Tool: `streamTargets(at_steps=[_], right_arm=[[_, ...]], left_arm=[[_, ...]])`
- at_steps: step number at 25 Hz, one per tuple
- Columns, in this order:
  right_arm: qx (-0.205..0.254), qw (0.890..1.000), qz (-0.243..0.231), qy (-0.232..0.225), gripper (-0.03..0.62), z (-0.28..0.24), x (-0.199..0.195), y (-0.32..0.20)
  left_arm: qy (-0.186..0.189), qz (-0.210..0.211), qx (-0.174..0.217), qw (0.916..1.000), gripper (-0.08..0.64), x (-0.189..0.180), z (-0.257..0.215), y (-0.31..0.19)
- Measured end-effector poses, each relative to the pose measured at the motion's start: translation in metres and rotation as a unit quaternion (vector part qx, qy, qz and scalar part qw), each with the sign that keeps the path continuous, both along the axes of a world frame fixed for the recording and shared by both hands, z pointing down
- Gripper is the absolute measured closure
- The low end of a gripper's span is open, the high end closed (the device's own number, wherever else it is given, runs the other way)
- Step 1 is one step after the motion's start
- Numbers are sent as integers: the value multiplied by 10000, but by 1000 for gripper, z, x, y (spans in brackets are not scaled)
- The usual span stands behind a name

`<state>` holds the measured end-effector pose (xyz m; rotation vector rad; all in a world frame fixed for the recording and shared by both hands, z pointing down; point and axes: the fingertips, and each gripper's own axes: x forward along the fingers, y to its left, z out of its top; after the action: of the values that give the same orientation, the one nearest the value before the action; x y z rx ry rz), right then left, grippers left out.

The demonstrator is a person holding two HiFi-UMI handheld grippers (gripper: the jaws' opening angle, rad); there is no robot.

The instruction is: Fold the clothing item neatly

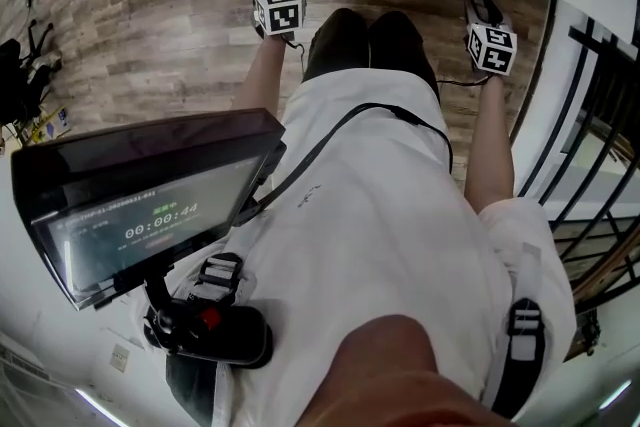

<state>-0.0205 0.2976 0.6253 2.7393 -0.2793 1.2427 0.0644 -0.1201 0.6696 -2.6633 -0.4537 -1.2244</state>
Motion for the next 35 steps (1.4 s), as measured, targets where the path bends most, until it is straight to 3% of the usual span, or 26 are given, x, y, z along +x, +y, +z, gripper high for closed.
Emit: streamTargets(at_steps=[6,11,19,20,21,22,25,35], right_arm=[[-107,9999,69,-49,353,15,7,18],[-140,9997,-166,-109,348,22,30,30],[-118,9982,-552,-182,350,19,50,31],[-139,9981,-576,-168,388,18,52,30],[-159,9981,-584,-133,560,16,55,29],[-156,9981,-587,-101,583,15,55,27],[-37,9979,-629,-127,583,17,40,17],[349,9950,-925,114,583,-2,-6,-44]], left_arm=[[80,273,-94,9996,397,7,-10,-7],[64,662,-99,9977,394,14,-12,-7],[172,944,-102,9953,394,28,-19,3],[199,965,-109,9951,395,31,-20,5],[208,980,-131,9949,424,32,-22,6],[197,993,-163,9947,459,32,-22,7],[102,1086,-217,9938,543,19,-21,10],[-137,1423,-356,9891,549,-34,-27,5]])
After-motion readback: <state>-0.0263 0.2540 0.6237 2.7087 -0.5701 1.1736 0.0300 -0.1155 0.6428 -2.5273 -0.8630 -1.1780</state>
